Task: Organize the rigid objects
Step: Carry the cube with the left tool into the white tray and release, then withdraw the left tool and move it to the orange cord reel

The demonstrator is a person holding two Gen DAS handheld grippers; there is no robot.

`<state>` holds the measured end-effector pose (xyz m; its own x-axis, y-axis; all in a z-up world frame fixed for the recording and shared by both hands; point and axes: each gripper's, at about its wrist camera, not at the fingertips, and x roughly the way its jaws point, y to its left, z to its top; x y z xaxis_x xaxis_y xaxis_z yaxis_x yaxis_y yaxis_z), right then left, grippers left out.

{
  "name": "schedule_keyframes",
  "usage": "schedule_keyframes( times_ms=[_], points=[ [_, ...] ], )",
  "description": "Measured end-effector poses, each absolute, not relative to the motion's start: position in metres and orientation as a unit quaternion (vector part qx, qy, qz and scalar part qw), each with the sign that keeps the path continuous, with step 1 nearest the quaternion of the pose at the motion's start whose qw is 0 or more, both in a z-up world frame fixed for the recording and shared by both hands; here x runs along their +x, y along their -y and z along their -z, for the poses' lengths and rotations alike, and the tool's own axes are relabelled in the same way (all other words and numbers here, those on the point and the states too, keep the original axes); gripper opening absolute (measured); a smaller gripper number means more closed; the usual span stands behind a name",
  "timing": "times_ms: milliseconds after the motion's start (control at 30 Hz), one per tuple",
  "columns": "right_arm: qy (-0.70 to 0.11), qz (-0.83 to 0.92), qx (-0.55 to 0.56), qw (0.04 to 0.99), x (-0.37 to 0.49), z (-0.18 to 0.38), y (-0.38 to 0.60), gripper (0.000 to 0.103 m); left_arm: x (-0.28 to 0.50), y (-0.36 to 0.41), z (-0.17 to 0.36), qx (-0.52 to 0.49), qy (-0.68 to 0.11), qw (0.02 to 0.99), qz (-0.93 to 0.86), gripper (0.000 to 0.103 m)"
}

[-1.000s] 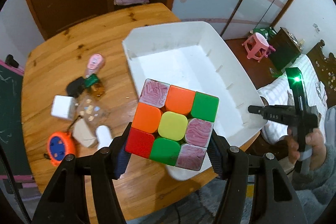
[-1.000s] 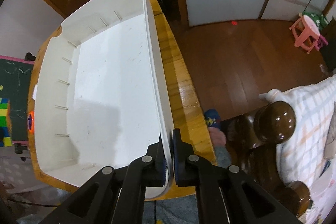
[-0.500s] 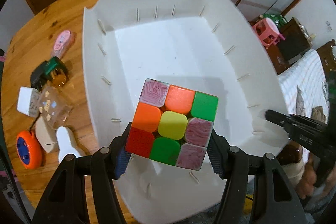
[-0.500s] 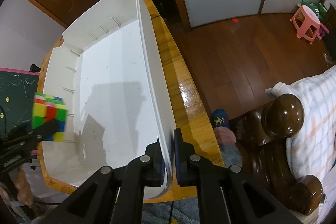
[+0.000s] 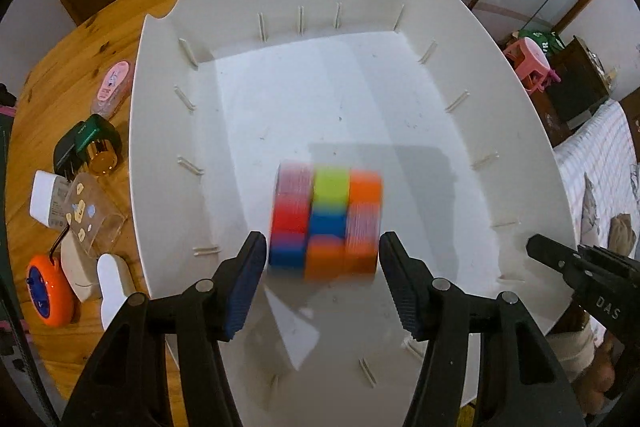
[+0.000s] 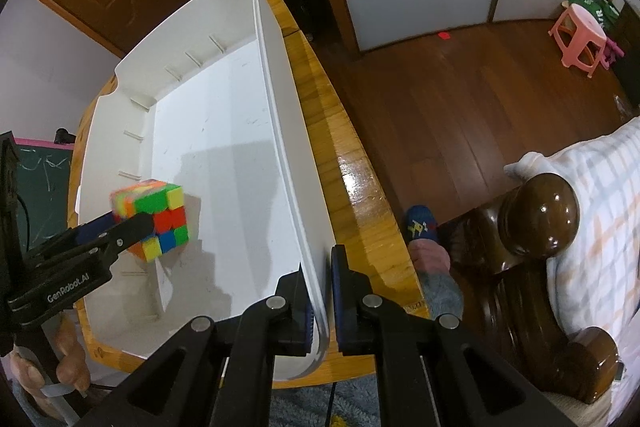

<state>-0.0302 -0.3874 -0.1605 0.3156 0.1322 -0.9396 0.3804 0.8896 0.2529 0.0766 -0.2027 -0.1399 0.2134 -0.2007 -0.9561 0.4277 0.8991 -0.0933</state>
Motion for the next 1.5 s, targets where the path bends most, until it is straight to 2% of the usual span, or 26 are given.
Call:
schedule_keyframes(
  times_ms=[300,533,633,700,1067,1233,1500],
  points=[
    [-0.579,0.082,0.221,0.781,-0.031,0.161,0.387,0.007,0.073,0.202,0.138,0.103,-0.590,0.777,0.194,0.063],
    [-0.578,0.075,0.221,0.782,-0.032,0.161,0.387,0.008,0.065,0.193,0.120,0.098,-0.558,0.800,0.199,0.064],
    [-0.576,0.075,0.231,0.780,-0.033,0.162,0.390,0.008,0.062,0.184,0.111,0.085,-0.555,0.802,0.204,0.072],
    [-0.576,0.077,0.234,0.780,-0.033,0.162,0.390,0.008,0.060,0.175,0.104,0.072,-0.556,0.802,0.206,0.084],
    [-0.570,0.094,0.236,0.782,-0.034,0.162,0.388,0.008,0.043,0.102,0.064,0.036,-0.516,0.841,0.161,0.087],
    [-0.570,0.104,0.236,0.780,-0.035,0.164,0.386,0.008,0.036,0.059,0.047,0.003,-0.495,0.859,0.131,0.100],
    [-0.572,0.116,0.228,0.779,-0.034,0.167,0.382,0.008,0.026,0.002,0.029,-0.002,-0.458,0.887,0.062,0.100]
  ],
)
